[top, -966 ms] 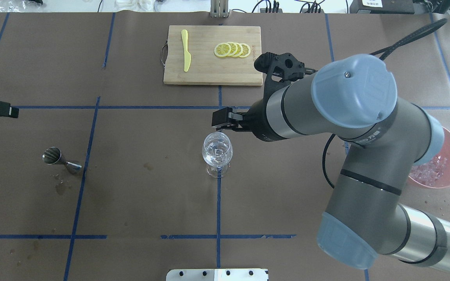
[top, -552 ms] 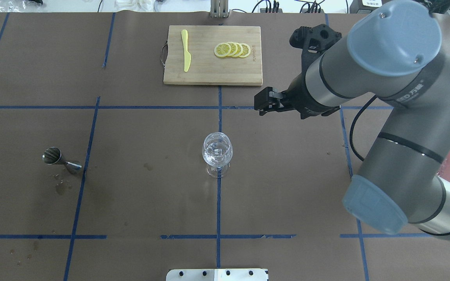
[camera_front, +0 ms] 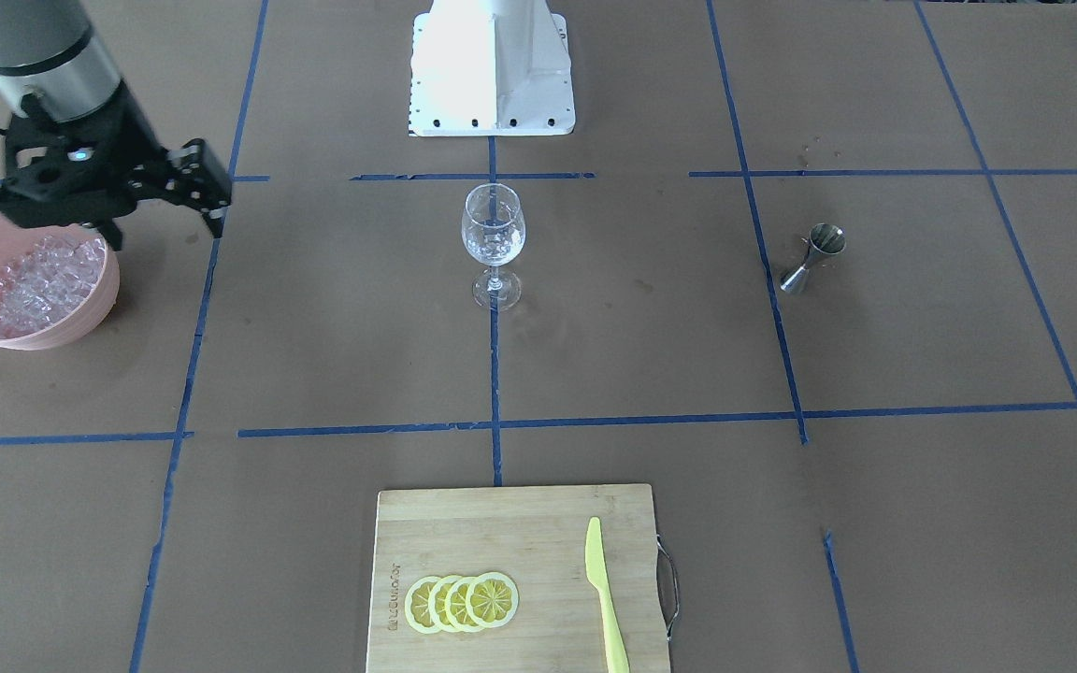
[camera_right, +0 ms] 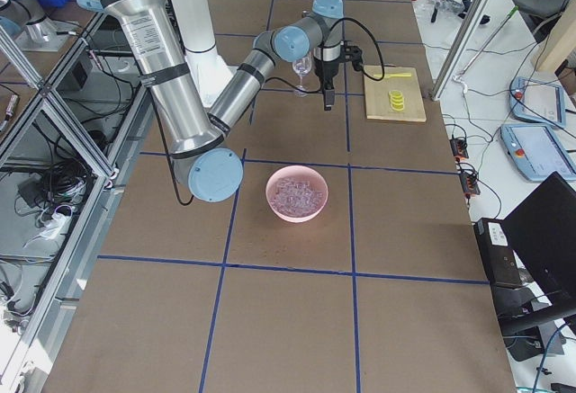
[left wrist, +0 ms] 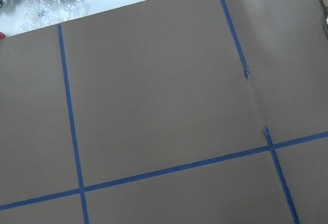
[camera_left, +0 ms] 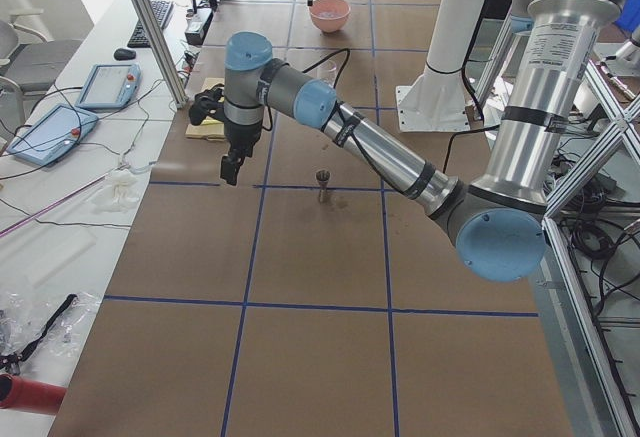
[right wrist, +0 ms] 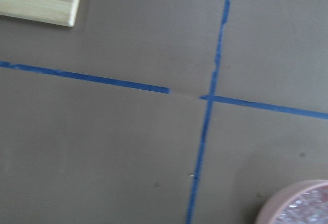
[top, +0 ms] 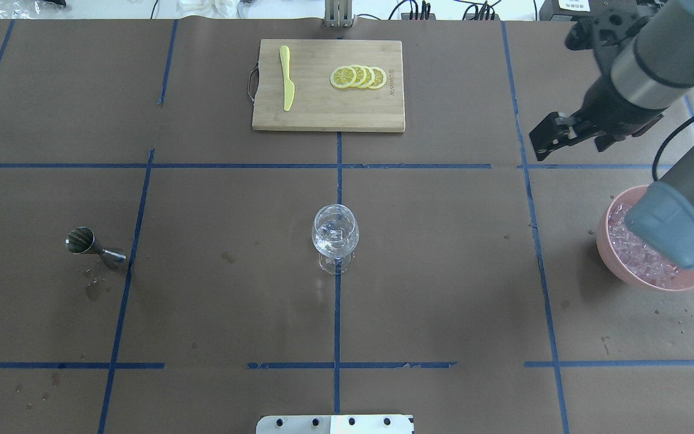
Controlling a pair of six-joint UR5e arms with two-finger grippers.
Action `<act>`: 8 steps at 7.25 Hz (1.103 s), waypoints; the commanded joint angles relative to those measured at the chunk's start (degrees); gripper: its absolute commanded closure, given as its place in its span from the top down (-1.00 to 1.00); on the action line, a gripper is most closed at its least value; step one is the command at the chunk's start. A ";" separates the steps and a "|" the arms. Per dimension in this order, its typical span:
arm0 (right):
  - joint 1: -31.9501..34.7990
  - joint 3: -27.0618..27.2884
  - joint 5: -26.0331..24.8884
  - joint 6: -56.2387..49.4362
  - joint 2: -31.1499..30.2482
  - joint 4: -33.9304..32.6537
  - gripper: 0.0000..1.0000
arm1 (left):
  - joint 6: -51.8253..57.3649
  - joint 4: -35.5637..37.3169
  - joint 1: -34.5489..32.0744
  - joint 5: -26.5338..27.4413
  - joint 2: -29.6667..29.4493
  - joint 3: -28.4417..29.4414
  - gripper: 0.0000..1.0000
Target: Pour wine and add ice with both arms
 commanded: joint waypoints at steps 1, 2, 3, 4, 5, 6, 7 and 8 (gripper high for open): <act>13.26 -7.38 5.93 -21.81 -6.17 -0.86 1.00 | 2.60 -0.51 -1.09 -0.79 -0.43 3.60 1.00; 17.84 -11.25 7.69 -30.43 -8.46 -0.51 1.00 | 1.72 -4.61 -1.35 -1.75 -0.26 6.40 1.00; 21.71 -13.29 9.19 -35.99 -10.40 -0.42 1.00 | 1.54 -9.26 -1.00 -2.11 -0.87 11.39 1.00; 23.32 -13.31 9.29 -36.48 -11.72 -0.07 1.00 | 1.45 -11.74 -1.08 -5.16 1.56 11.96 1.00; 23.33 -13.65 9.03 -36.75 -11.74 0.98 1.00 | 1.79 -13.07 -1.09 -5.54 2.37 12.05 1.00; 23.51 -13.66 8.94 -37.01 -11.91 1.95 1.00 | 1.97 -13.78 -1.17 -5.37 2.64 12.05 1.00; 23.77 -13.66 8.94 -36.58 -12.00 2.13 1.00 | 2.06 -13.70 -1.26 -5.10 2.73 12.05 1.00; 23.77 -13.83 8.76 -36.40 -12.26 2.13 1.00 | 1.97 -13.53 -1.52 -5.10 2.82 11.88 1.00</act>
